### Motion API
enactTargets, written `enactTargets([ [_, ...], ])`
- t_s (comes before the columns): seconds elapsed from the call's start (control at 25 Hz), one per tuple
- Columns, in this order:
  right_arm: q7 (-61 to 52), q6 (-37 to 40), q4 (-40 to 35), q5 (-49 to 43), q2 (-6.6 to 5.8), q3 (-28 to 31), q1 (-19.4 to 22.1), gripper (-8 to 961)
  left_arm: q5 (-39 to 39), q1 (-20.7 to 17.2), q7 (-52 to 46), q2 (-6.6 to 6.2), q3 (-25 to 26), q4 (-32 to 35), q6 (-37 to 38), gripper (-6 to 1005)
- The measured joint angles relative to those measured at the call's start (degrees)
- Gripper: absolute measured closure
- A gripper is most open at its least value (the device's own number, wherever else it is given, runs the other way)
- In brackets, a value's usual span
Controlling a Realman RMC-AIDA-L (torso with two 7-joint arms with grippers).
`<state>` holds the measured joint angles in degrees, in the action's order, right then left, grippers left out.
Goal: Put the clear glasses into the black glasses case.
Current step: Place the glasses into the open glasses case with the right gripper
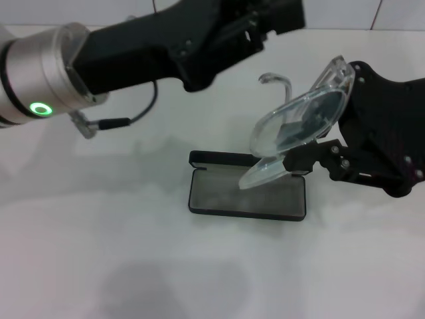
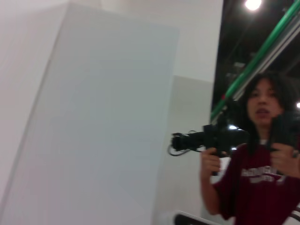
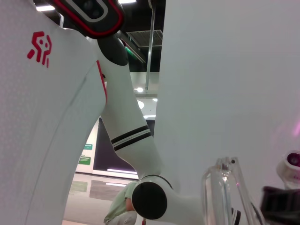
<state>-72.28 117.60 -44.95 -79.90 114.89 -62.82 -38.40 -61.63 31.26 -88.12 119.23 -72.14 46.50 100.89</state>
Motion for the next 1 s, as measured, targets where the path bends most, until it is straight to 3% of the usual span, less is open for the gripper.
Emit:
enactTargets([
  [0.2, -1.8, 0.2, -0.4, -0.5, 0.09, -0.4, 0.1, 855, -4.6, -0.8, 0.0, -0.81, 8.5, 0.1, 0.3, 897],
  [0.44, -17.7, -4.4, -9.6, -6.9, 0.49, -2.5, -0.2, 855, -6.4, -4.3, 0.0, -4.15, 16.1, 1.2, 0.4, 897],
  [0.6, -31.5, -9.5, -20.9, -14.5, 0.58, -9.2, 0.1, 855, -6.3, -8.5, -0.3, -5.63, 19.3, 2.8, 0.5, 897],
  [0.72, -43.3, -12.8, -29.5, -22.8, 0.59, -15.6, -1.1, 856, -6.3, -10.1, -0.3, -5.7, 20.4, 3.9, 0.5, 897],
  [0.84, -56.7, -14.7, -36.0, -33.2, 0.74, -23.6, -4.8, 856, -6.3, -11.6, -0.4, -5.87, 20.9, 4.4, 0.6, 896],
  [1.0, -66.3, -14.9, -37.2, -41.5, 1.04, -31.5, -10.0, 856, -6.3, -12.2, -0.7, -6.02, 21.0, 4.4, 1.0, 896],
])
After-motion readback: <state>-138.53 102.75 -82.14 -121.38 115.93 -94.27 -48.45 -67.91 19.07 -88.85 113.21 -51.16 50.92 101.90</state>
